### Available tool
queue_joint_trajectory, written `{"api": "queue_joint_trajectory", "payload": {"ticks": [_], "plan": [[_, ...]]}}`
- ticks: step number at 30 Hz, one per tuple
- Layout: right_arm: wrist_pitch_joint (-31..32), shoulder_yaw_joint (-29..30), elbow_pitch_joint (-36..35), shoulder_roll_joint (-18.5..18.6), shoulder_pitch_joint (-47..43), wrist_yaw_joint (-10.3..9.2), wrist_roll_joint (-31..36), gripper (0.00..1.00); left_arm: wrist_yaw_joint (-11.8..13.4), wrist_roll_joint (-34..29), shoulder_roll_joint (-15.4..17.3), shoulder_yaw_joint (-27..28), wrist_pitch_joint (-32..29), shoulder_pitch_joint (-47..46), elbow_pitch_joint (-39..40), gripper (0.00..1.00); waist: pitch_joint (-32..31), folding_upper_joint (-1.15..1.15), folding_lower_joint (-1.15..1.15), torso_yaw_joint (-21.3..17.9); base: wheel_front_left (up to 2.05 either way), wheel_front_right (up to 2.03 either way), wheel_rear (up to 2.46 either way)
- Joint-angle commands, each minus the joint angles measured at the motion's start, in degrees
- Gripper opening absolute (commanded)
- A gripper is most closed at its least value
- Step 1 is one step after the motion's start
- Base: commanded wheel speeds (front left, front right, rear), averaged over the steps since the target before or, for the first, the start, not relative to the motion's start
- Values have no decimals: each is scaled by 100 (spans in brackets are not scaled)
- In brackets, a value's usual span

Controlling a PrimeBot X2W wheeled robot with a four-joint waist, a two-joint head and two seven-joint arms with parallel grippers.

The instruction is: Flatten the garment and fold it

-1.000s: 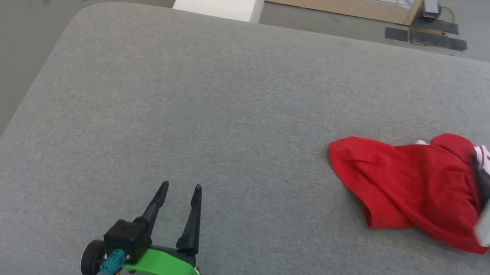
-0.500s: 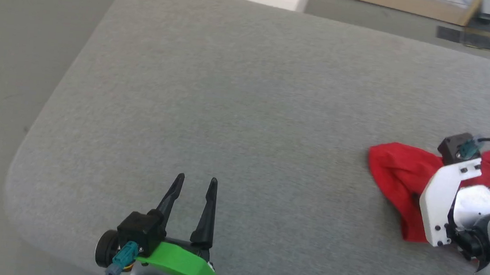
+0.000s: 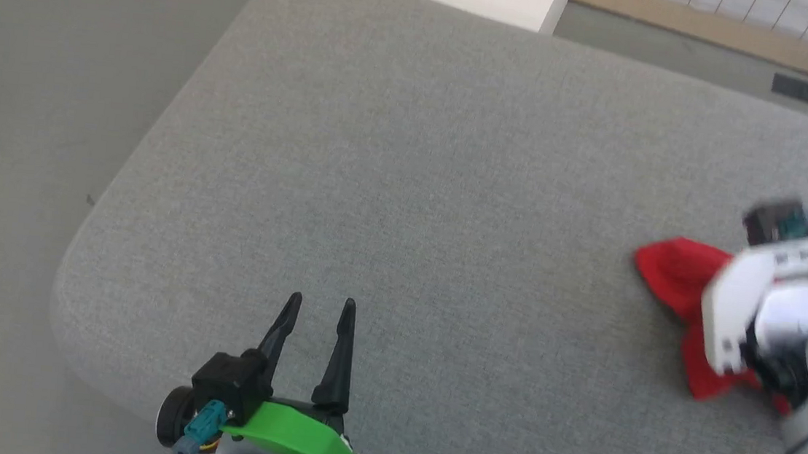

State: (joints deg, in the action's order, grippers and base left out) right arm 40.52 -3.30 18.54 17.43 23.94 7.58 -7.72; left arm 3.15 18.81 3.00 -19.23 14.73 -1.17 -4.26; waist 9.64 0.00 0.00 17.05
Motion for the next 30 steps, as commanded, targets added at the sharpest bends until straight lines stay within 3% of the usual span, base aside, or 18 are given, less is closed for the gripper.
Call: {"api": "queue_joint_trajectory", "payload": {"ticks": [1,8,13,17,21,22,23,24,28,30], "plan": [[-137,-70,-94,-94,312,-9,-74,0,8,2,-12,17,27,34,-10,100,-182,0,0,-60,0,0,0],[-495,-1207,-306,-655,1270,-9,-520,0,-47,-40,-12,55,27,67,-34,100,-308,0,0,-52,0,0,0],[-429,-2306,-262,-981,1213,-9,-1099,0,-54,-13,-13,53,27,169,-45,100,-326,0,0,63,0,0,0],[-242,-2860,-155,-901,760,-9,-1514,0,-54,-1,-13,55,27,215,-56,100,-341,0,0,155,0,0,0],[-80,-3231,24,-511,314,-9,-1642,2,-55,6,-13,67,27,200,-66,100,-344,0,0,201,0,0,0],[-69,-3219,62,-456,246,-9,-1660,38,-54,8,-13,74,27,196,-68,100,-347,0,0,198,0,0,0],[-67,-3212,87,-402,188,-9,-1665,87,-50,11,-13,87,27,194,-67,100,-355,0,0,186,0,0,0],[-91,-3195,86,-376,160,-9,-1677,100,-44,12,-13,98,27,197,-63,100,-364,0,0,170,0,0,0],[-354,-2833,-37,-436,143,-9,-1789,100,-23,10,-13,145,27,233,-36,100,-427,0,0,50,0,0,0],[-613,-2372,-273,-547,167,-9,-1829,100,-20,-23,-13,200,27,262,-16,100,-496,0,0,-66,0,0,0]]}}
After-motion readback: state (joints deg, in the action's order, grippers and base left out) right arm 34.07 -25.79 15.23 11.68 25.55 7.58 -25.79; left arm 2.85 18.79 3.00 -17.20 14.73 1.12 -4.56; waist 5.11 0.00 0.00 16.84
